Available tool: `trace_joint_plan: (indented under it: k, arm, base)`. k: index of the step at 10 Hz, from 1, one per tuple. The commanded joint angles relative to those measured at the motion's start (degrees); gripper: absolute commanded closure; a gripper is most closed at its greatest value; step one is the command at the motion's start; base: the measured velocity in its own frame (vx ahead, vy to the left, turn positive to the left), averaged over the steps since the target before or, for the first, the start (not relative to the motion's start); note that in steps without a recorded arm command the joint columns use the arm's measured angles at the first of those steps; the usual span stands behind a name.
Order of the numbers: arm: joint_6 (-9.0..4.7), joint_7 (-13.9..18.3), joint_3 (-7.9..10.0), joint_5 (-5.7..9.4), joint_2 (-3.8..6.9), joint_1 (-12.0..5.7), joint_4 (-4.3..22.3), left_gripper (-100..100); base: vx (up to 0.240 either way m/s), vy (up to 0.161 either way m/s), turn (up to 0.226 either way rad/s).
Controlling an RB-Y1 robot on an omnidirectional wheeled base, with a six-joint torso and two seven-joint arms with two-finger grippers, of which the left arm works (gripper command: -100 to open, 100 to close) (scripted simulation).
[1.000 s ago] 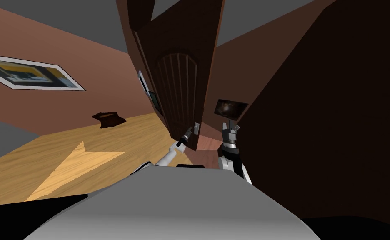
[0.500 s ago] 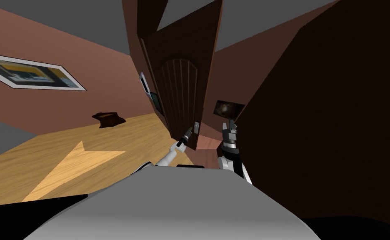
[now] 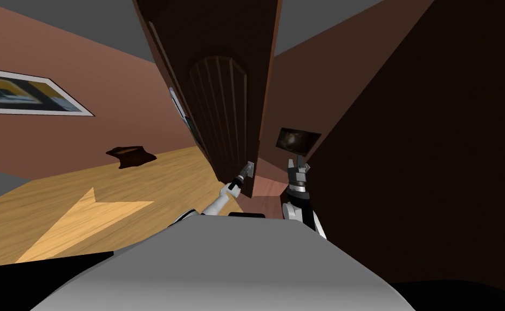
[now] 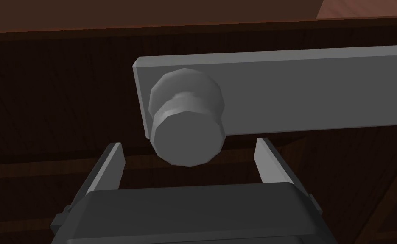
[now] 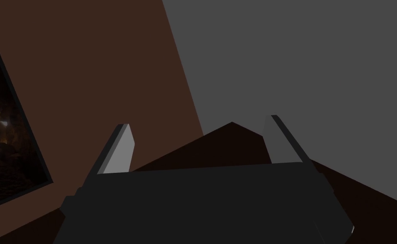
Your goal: Push the door open
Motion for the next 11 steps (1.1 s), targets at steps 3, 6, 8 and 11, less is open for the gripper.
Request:
trace_joint_plan:
  k: [3,6,8,11]
  arm:
    - [0.04,-0.03,0.13,0.00,-0.34,0.01,-0.10,100]
    - [0.04,-0.03,0.13,0.00,-0.34,0.01,-0.10,100]
    - [0.04,-0.03,0.13,0.00,-0.34,0.01,-0.10,100]
    - [-0.11,-3.80,-0.11,3.55,1.94,0.32,-0.21,100]
  base:
    - [0.083,-0.036,-0.005]
    - [-0.022,0.011,-0.002]
    - [-0.005,0.002,0.002]
    - [0.166,0.000,0.141]
